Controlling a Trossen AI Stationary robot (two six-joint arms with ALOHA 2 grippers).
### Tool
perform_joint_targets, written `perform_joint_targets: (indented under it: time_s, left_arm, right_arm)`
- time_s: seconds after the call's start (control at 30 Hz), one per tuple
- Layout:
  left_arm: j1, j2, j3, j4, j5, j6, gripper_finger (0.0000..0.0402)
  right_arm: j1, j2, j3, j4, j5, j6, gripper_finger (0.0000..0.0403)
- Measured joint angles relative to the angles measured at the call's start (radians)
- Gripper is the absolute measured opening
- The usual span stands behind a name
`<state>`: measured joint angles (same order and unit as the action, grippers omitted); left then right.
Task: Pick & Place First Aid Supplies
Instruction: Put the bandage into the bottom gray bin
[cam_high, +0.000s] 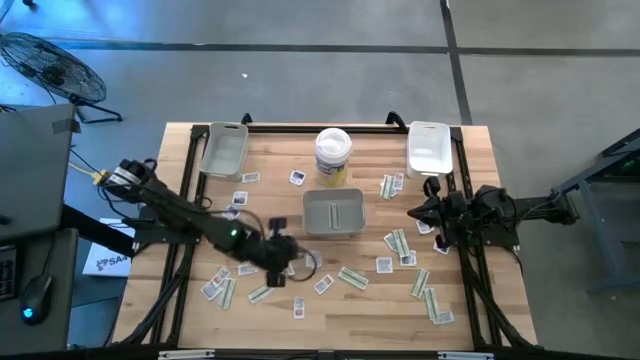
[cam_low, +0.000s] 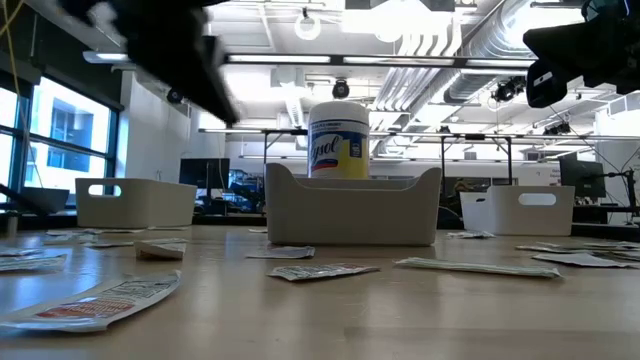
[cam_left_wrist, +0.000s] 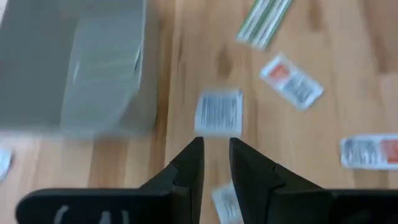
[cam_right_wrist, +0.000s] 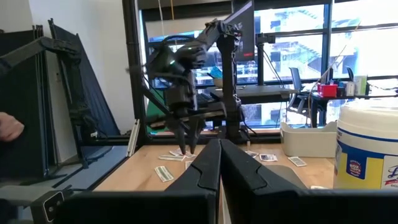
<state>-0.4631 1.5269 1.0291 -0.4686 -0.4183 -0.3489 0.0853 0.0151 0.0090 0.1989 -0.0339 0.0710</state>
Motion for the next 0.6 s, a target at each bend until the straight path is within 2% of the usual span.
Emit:
perform_joint_targets:
  time_s: [0.1, 0.37, 0.47, 0.6]
  left_arm:
    - [-0.044, 0.0, -0.038, -0.065, -0.062, -0.165, 0.0073]
    - [-0.021, 0.0, -0.208, -0.062, -0.079, -0.488, 0.0091]
    - [-0.048, 0.0, -0.226, -0.059, -0.068, -0.479, 0.0101]
    - [-0.109, 0.0, -0.219, -0.053, -0.064, -0.372, 0.0103]
  right_arm:
    - [0.0, 0.0, 0.0, -0.007, 0.0, 0.0, 0.0005]
    - [0.0, 0.0, 0.0, -0.021, 0.0, 0.0, 0.0005]
    - [0.0, 0.0, 0.0, -0.022, 0.0, 0.0, 0.0005]
    - [0.0, 0.0, 0.0, -0.022, 0.0, 0.0, 0.0005]
